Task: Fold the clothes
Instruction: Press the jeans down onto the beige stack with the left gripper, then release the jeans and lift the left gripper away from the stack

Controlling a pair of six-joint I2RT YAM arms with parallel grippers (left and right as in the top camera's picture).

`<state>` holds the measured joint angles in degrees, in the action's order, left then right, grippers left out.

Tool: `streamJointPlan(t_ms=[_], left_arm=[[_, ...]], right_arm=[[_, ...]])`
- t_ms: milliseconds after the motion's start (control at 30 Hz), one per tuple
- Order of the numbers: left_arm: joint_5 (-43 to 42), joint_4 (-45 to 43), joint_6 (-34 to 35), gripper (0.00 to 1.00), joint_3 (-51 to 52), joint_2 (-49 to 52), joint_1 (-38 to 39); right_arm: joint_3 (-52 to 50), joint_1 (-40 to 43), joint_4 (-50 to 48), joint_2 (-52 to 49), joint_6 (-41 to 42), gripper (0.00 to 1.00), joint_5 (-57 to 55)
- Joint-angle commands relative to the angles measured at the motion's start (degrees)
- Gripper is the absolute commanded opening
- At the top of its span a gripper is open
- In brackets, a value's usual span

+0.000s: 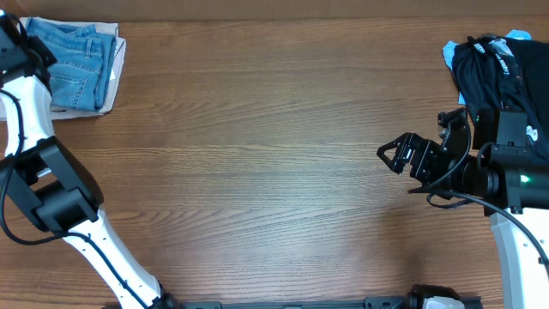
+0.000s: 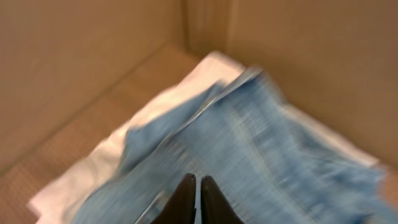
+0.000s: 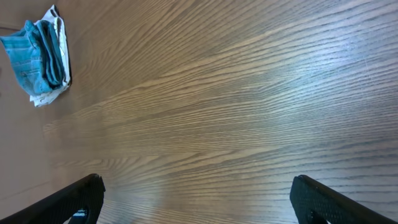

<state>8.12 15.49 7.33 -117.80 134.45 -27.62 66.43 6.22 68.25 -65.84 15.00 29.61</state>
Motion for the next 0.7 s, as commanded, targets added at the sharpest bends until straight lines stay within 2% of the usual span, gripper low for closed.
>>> streamJointPlan(t_ms=[0,167,267,467,500,567,667], left_arm=[[-1.9,-3.0,0.3,0.06,-0.1,-0.6,1.4],[-1.3,-8.4,0.3,0.06,-0.1,2.3,1.4],[0.5,-8.5,-0.1,0.09,-0.1,4.5,1.2],[8.7,-2.9,-0.3,0.15,-0.1,8.3,-1.2],[9.1,-2.2,-0.4,0.17,-0.1,8.3,-1.7],[9.0,-0.7,-1.0,0.27,-0.2,8.2,-2.5],[8.8,1.1,-0.9,0.27,-0.2,7.4,-2.9]], right_arm=[[0.8,-0.2,0.0,-0.6,0.0,1.0,0.0],[0.8,-0.2,0.0,-1.8,0.0,1.0,0.0],[0.8,-0.2,0.0,-2.5,0.0,1.0,0.0],[0.8,-0.2,0.7,-3.0,-0.2,1.0,0.0],[0.8,-0.2,0.8,-3.0,-0.2,1.0,-0.1],[0.8,-0.2,0.7,-3.0,-0.2,1.0,-0.1],[0.8,-0.2,0.7,-3.0,-0.2,1.0,-0.2]])
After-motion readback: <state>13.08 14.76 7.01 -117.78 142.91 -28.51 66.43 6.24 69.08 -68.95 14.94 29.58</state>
